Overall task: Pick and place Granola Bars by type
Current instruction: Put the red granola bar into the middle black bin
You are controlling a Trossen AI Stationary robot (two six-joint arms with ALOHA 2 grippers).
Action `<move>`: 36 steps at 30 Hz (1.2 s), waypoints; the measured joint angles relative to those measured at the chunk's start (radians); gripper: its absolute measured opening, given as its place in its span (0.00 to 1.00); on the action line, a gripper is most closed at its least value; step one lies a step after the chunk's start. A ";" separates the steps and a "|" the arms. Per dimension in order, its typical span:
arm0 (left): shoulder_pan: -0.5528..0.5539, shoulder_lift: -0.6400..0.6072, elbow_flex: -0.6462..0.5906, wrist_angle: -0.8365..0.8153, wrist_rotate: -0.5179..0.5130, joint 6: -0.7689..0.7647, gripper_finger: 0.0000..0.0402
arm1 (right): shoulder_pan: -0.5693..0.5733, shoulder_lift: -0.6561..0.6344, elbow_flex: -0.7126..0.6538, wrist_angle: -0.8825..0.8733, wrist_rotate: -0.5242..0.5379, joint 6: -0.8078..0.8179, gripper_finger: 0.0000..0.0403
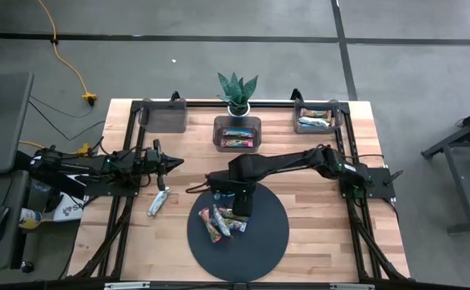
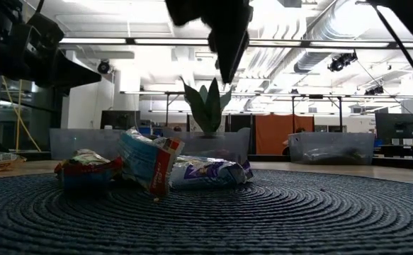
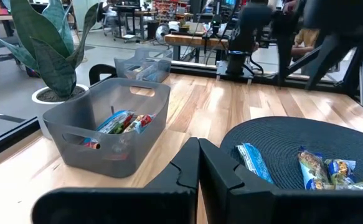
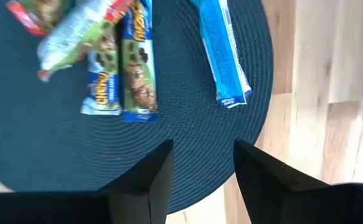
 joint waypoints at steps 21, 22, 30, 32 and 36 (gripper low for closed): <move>0.000 0.000 0.000 0.000 0.000 0.000 0.00 | 0.186 -0.096 -0.001 -0.011 -0.029 0.232 0.37; 0.000 0.000 0.000 0.000 0.000 0.000 0.00 | 0.196 -0.099 -0.001 -0.010 -0.040 0.250 0.37; 0.000 0.000 0.000 0.000 0.000 0.000 0.00 | 0.237 -0.140 -0.001 0.156 -0.144 0.415 0.37; 0.000 0.000 0.000 0.000 0.000 0.000 0.00 | 0.230 -0.139 -0.001 0.235 -0.165 0.464 0.37; 0.000 0.000 0.000 0.000 0.000 0.000 0.00 | 0.216 -0.117 -0.001 0.356 -0.147 0.510 0.37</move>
